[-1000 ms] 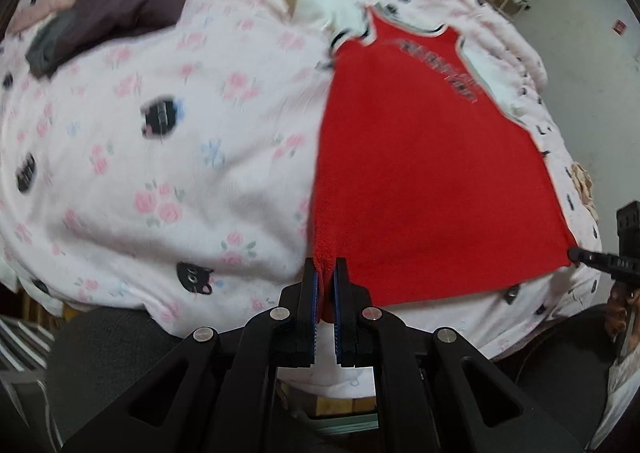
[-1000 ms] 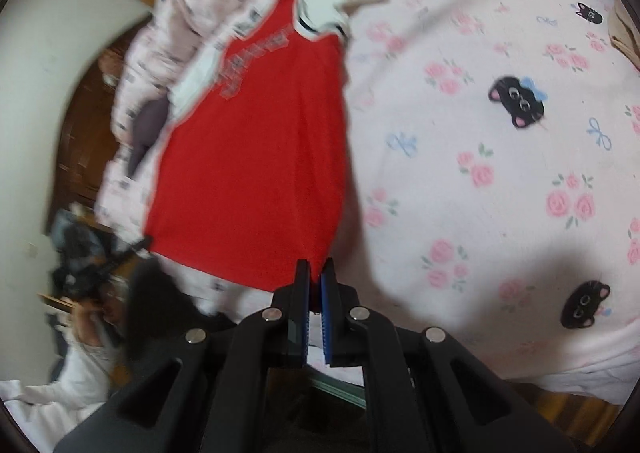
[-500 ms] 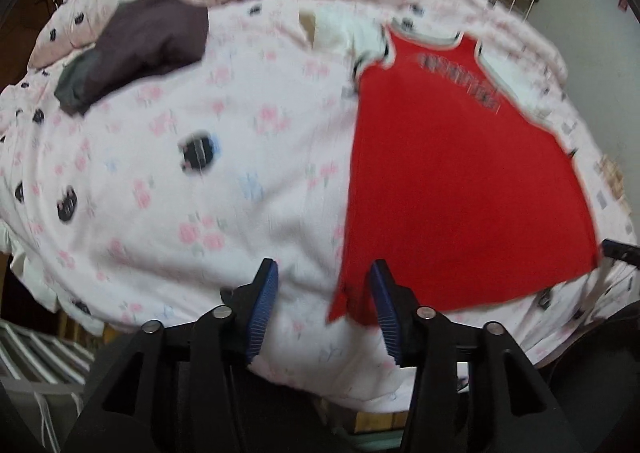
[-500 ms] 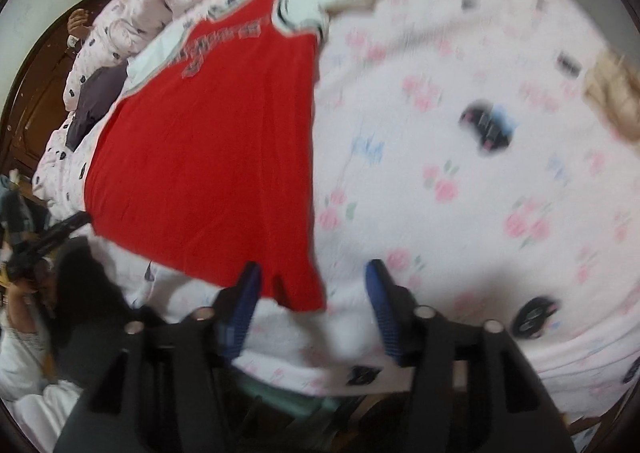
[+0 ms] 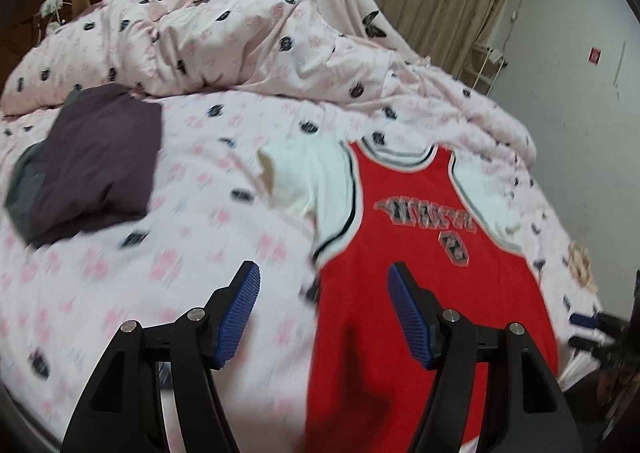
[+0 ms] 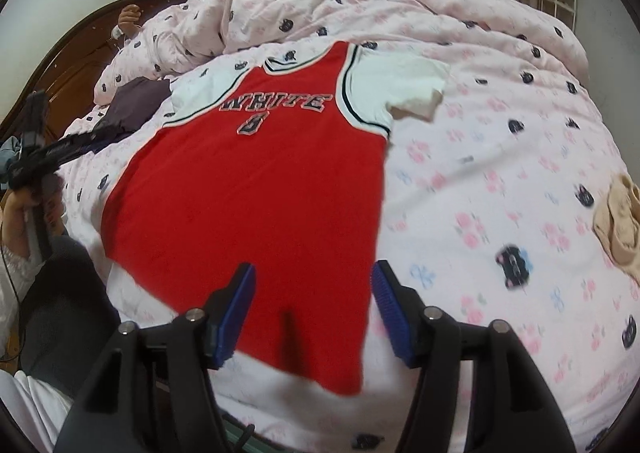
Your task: Fold clothes
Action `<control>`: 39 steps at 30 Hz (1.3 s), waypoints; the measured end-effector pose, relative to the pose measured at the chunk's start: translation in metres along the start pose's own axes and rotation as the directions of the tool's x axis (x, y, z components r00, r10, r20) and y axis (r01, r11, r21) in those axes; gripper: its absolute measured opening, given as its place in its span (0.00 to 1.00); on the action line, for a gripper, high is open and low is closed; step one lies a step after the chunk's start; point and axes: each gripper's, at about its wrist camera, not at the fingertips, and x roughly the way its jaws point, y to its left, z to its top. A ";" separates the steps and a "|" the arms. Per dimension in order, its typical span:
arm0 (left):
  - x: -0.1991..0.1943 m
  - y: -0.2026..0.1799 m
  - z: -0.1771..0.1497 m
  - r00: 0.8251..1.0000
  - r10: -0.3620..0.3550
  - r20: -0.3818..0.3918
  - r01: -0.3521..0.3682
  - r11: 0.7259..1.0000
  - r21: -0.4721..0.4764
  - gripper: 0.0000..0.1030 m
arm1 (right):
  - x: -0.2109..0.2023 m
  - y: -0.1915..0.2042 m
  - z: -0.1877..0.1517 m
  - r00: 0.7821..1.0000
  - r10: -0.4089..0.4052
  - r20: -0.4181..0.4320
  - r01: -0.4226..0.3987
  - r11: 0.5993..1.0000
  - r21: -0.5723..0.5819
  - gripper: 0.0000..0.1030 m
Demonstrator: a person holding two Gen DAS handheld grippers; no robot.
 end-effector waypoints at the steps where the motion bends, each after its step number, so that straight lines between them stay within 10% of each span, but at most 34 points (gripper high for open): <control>1: 0.006 0.000 0.005 1.000 0.000 0.004 0.000 1.000 0.006 0.60 | 0.003 0.002 0.003 1.000 0.004 0.006 -0.004 1.000 -0.002 0.68; 13: 0.078 0.038 0.031 0.998 -0.063 -0.015 0.063 0.998 0.014 0.58 | 0.051 0.029 0.029 0.997 0.063 -0.042 -0.065 0.997 -0.037 0.72; 18: 0.093 0.047 0.032 0.995 -0.094 -0.029 0.094 0.996 0.006 0.34 | 0.062 0.033 0.034 0.994 0.095 -0.050 -0.096 0.995 -0.028 0.72; 39: 0.118 0.054 0.035 0.986 -0.149 -0.079 0.150 0.989 0.002 0.18 | 0.069 0.045 0.052 0.983 0.181 -0.032 -0.181 0.983 0.012 0.72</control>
